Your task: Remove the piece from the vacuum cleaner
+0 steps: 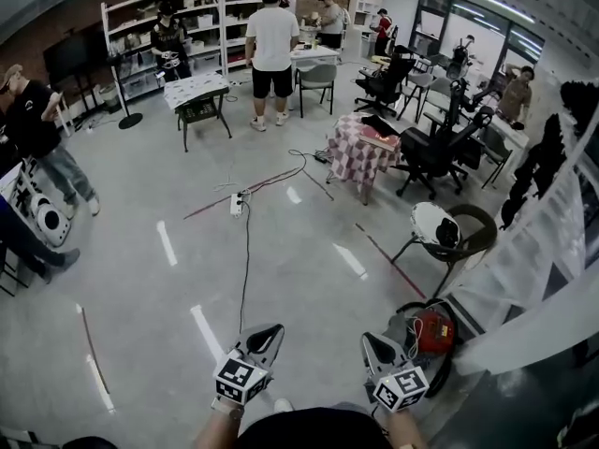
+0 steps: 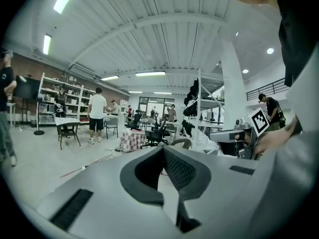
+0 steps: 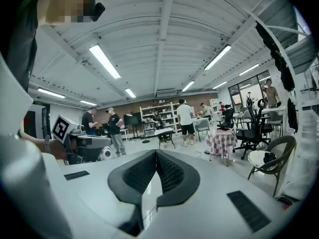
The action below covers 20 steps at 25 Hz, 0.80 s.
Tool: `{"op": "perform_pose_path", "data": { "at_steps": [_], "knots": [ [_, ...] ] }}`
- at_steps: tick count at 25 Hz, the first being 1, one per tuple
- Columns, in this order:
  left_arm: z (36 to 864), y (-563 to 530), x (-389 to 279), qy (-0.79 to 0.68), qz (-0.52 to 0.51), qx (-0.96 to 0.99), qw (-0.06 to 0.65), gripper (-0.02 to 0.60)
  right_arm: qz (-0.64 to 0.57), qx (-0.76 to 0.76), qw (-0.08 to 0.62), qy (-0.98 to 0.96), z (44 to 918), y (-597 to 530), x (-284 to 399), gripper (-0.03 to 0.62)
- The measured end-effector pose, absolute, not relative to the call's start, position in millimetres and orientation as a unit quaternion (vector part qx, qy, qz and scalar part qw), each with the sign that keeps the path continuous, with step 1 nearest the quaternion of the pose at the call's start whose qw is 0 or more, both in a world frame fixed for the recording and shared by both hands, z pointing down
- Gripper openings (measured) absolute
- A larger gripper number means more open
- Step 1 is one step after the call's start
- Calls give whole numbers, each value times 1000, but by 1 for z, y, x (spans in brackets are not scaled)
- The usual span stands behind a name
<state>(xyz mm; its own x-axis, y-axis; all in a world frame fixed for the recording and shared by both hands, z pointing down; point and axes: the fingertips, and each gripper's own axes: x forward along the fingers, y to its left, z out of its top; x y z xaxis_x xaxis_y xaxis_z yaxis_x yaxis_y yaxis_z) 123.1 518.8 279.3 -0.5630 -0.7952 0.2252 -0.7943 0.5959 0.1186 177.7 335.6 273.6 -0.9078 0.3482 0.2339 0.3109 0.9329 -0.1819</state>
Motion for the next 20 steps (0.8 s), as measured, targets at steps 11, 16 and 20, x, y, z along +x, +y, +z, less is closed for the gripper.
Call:
{"op": "perform_pose_path", "data": {
  "at_steps": [11, 16, 20],
  "knots": [
    [283, 547, 83, -889, 4, 440, 129, 18, 60, -161, 141, -975, 287, 350, 138, 28],
    [288, 519, 43, -884, 15, 446, 137, 18, 75, -162, 141, -974, 295, 327, 96, 28],
    [291, 475, -1, -880, 21, 453, 144, 18, 98, -160, 135, -973, 297, 288, 52, 28]
  ]
}}
